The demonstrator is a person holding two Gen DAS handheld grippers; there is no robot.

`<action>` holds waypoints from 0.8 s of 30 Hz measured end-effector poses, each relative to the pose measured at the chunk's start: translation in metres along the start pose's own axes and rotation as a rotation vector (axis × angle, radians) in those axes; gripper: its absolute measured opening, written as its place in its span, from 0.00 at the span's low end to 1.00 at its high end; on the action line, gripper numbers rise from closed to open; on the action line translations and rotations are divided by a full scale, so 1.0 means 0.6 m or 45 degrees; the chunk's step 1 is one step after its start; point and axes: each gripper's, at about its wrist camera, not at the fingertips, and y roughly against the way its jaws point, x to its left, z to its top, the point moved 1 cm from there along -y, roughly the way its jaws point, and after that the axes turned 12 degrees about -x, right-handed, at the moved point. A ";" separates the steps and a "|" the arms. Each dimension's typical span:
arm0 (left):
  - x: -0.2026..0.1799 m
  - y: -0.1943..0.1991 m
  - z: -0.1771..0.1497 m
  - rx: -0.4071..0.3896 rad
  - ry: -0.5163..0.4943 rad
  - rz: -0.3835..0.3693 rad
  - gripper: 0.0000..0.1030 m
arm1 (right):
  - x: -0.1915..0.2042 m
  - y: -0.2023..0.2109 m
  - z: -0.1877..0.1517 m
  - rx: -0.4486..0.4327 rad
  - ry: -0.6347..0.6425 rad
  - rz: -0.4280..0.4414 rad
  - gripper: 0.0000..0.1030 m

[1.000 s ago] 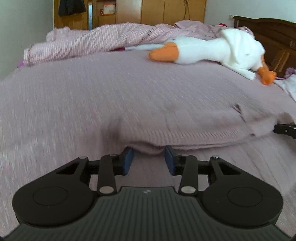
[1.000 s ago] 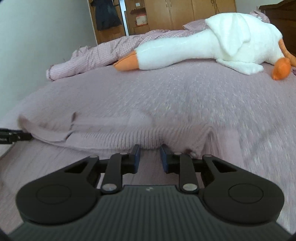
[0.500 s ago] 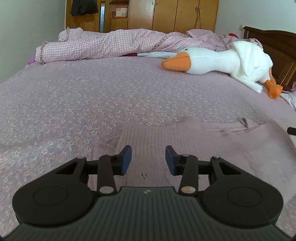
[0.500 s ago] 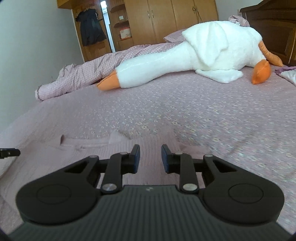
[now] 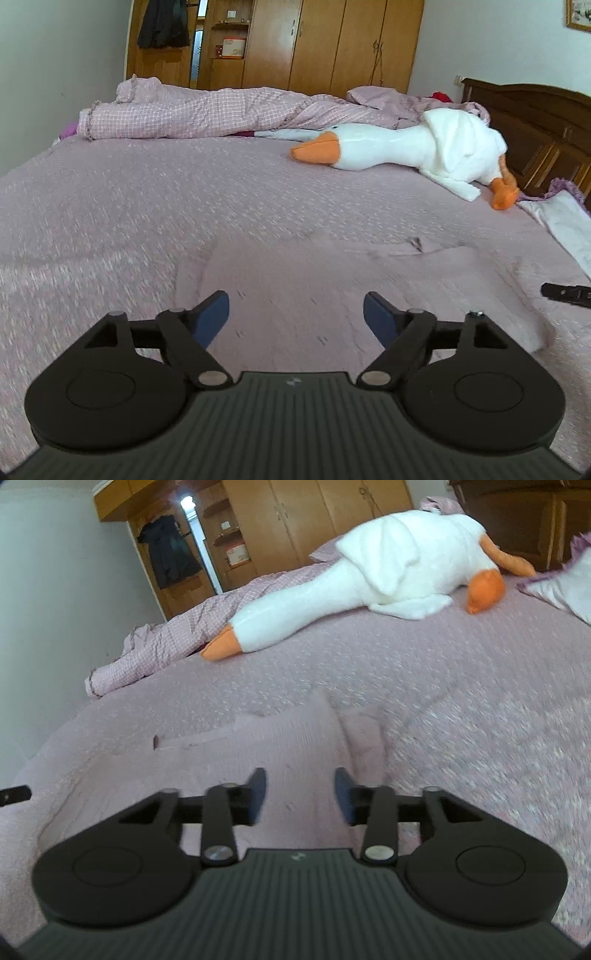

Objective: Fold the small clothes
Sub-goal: 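Move the right gripper to the folded cardigan edge and close on it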

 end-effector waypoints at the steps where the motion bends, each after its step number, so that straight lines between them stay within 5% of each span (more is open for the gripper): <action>1: -0.002 0.006 -0.008 0.000 0.007 -0.005 0.83 | -0.010 0.004 -0.006 -0.014 -0.028 0.003 0.44; 12: -0.006 -0.019 -0.056 0.084 -0.010 -0.051 0.83 | -0.118 -0.071 -0.032 0.149 -0.454 0.007 0.52; 24: 0.001 -0.090 -0.075 0.179 -0.054 -0.017 0.83 | -0.177 -0.149 -0.038 0.109 -0.731 0.235 0.48</action>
